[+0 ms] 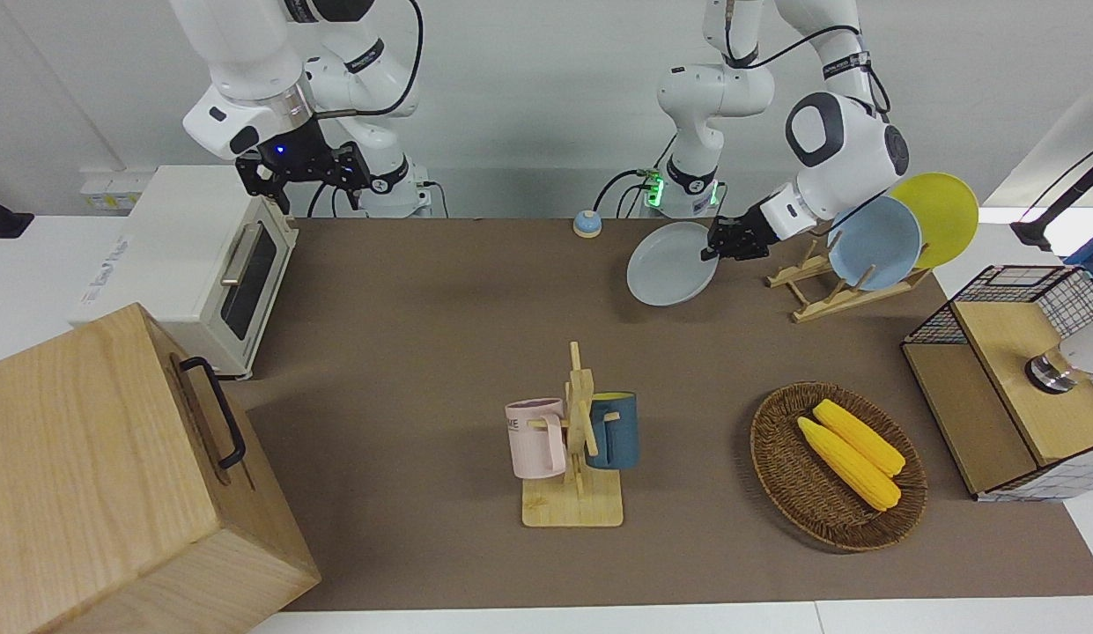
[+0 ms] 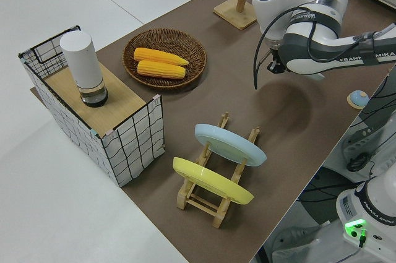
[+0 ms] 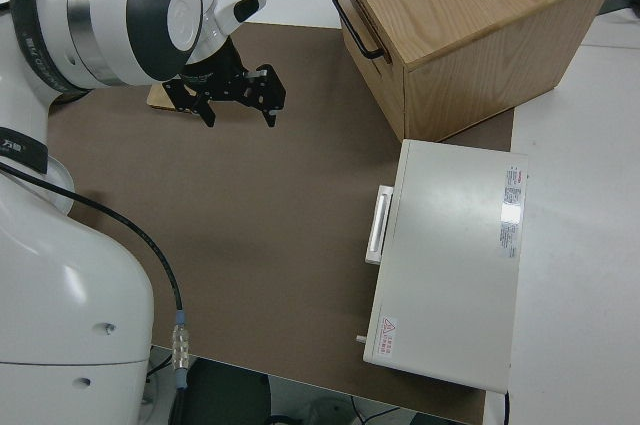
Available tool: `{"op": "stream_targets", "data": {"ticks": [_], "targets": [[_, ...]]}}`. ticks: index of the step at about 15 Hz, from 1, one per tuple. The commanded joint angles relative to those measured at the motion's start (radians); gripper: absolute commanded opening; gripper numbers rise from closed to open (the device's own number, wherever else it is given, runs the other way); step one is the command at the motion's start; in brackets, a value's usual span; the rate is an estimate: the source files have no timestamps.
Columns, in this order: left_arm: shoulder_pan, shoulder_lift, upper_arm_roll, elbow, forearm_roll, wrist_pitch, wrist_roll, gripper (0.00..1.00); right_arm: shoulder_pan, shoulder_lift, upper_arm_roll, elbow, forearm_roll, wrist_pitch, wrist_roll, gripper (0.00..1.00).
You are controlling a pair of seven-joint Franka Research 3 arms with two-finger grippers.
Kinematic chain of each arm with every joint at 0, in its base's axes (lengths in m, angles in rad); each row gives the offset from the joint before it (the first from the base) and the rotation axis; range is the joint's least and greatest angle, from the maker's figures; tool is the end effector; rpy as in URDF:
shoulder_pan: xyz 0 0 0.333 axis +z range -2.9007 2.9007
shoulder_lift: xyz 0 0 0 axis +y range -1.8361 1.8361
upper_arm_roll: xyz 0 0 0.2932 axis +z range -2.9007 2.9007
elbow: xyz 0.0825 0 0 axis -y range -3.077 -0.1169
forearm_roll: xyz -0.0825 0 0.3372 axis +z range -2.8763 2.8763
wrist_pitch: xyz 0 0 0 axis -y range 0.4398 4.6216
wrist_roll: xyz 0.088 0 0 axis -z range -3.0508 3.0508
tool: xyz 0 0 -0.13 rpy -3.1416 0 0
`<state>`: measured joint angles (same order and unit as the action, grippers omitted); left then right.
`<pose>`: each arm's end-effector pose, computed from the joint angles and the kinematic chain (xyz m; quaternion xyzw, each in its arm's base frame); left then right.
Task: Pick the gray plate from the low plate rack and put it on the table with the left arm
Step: 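Carry the gray plate away from the rack and lower it onto the table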
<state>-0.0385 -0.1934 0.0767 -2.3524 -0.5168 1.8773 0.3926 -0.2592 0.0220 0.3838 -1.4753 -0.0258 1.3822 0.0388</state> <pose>0.4079 -0.0325 0.3798 0.9598 -0.0612 -0.0831 0.2611 0.4882 0.0552 0.5929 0.9975 0.0413 -0.0558 0.0133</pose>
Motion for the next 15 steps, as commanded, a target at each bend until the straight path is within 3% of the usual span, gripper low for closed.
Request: {"op": "stream_targets", "data": {"ticks": [1,8,11,12,15], "targets": [[-0.009,0.022,-0.002,-0.051,-0.025,0.068,0.022,0.15,-0.023,-0.002,0.021,0.007,-0.006,-0.011,0.012,0.983],[-0.009,0.071,-0.002,-0.065,-0.025,0.094,0.065,0.16,-0.023,-0.002,0.021,0.007,-0.006,-0.011,0.012,0.983],[-0.009,0.072,-0.002,-0.064,-0.025,0.094,0.065,0.22,-0.023,-0.004,0.021,0.007,-0.006,-0.012,0.012,0.983],[-0.009,0.072,-0.002,-0.062,-0.025,0.092,0.065,0.26,-0.023,-0.002,0.021,0.007,-0.006,-0.011,0.012,0.983],[-0.009,0.071,-0.002,-0.054,-0.011,0.091,0.066,0.64,-0.023,-0.002,0.021,0.007,-0.006,-0.011,0.012,0.983]]}}
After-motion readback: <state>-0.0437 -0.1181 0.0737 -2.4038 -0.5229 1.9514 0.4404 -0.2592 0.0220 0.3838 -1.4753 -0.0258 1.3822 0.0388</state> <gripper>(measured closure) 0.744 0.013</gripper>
